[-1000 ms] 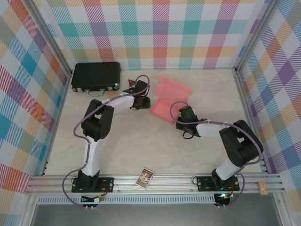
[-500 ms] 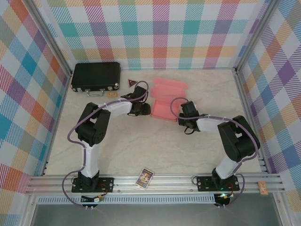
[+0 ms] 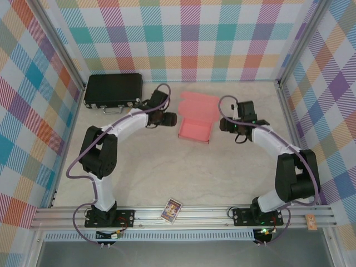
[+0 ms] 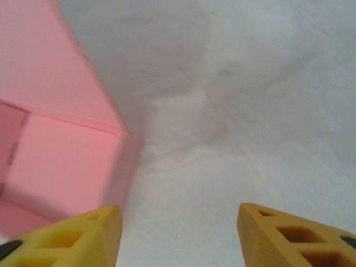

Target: Fold the paper box

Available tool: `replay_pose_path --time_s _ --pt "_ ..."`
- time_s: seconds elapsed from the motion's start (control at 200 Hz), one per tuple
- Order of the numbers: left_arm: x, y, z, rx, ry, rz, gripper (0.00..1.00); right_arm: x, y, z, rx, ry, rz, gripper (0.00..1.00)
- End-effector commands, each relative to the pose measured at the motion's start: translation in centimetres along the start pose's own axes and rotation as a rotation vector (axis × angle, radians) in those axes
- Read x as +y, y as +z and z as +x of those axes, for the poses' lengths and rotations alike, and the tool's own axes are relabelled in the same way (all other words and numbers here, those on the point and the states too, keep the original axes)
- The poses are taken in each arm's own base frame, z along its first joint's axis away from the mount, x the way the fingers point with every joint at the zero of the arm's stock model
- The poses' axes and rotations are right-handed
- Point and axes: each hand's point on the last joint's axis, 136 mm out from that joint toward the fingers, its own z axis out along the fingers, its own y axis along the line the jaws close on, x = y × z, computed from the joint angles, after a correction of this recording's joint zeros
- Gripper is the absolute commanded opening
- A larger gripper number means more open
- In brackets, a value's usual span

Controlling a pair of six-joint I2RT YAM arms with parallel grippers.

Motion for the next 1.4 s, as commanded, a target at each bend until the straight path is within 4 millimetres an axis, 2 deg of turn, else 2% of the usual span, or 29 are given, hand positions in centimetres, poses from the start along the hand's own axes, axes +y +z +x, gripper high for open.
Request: replay_pose_path --time_s 0.0,0.155,0.29,0.415,0.495,0.645,0.755,0.93,1.19,1.395 --pt "0.2 -0.6 -1.7 0.049 0.150 0.006 0.73 1.0 -0.4 1.0 0.131 -0.112 -0.068 0.58" --pt "-0.3 -1.4 -4.6 0.047 0.196 0.124 0.82 1.8 -2.0 -1.0 0.152 -0.084 -0.195 0.61" --pt "-1.2 -1.4 -5.5 0.116 0.281 0.187 0.83 1.6 -3.2 -2.4 0.200 -0.120 -0.205 0.62" --pt "-2.1 -1.1 -6.0 0.149 0.340 0.240 0.83 2.3 -4.0 -3.3 0.225 -0.114 -0.269 0.62" --pt "-2.0 -0.9 -6.5 0.155 0.349 0.231 0.82 2.3 -3.5 -3.8 0.250 -0.108 -0.269 0.62" --pt "-3.0 -0.8 -6.5 0.148 0.356 0.291 0.82 2.3 -1.6 -4.8 0.267 -0.100 -0.284 0.61" --pt "-3.5 -0.3 -6.5 0.144 0.346 0.326 0.81 1.7 -0.2 -5.0 0.259 -0.104 -0.267 0.61" --pt "-4.5 1.0 -6.7 0.127 0.313 0.381 0.75 2.4 1.6 -5.0 0.271 -0.093 -0.328 0.61" --pt "-5.4 2.2 -7.0 0.111 0.278 0.441 0.74 3.2 3.0 -5.4 0.249 -0.112 -0.355 0.59" --pt "-6.1 2.9 -6.8 0.113 0.258 0.486 0.64 3.4 3.7 -5.5 0.251 -0.115 -0.367 0.53"
